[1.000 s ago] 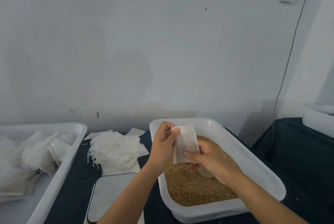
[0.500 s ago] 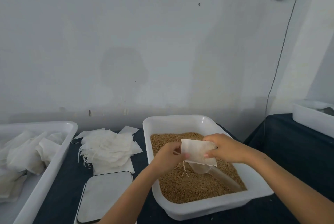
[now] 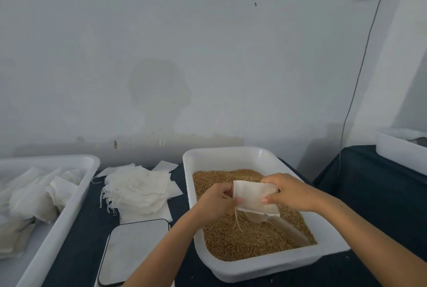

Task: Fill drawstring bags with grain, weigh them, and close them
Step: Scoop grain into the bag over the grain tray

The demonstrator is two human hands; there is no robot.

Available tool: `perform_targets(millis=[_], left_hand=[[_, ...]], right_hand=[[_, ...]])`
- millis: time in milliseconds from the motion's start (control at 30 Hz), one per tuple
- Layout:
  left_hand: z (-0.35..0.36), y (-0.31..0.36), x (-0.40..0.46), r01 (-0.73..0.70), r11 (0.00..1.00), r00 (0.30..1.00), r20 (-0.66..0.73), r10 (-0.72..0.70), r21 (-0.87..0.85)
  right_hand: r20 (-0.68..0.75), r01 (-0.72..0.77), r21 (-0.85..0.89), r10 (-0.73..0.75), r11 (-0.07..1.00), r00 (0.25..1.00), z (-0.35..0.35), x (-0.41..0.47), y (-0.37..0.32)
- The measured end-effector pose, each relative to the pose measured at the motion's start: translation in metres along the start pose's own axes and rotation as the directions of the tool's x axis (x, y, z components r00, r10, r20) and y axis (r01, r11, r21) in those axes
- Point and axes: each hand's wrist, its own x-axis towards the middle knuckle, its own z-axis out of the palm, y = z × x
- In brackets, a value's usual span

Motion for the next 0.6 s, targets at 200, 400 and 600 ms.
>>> perform_targets(millis=[200, 400, 600], left_hand=[[-0.0033, 0.0064, 0.0009, -0.051, 0.996, 0.997, -0.054, 0.048, -0.073], [-0.0013, 0.0088, -0.0007, -0.048, 0.969, 0.999, -0.027, 0.042, -0.241], [-0.0016, 0.0104, 0.0003, -0.082, 0.985, 0.995, -0.073, 0.071, -0.153]], right_hand=[[-0.069, 0.008, 0.123, 0.0, 0.992, 0.998, 0.0085, -0.0023, 0.0051], [-0.211, 0.071, 0.102, -0.048, 0.992, 0.976, 0.0027, -0.0035, 0.0032], [-0.205, 0.063, 0.174, -0.027, 0.983, 0.978, 0.0077, -0.0034, 0.0079]])
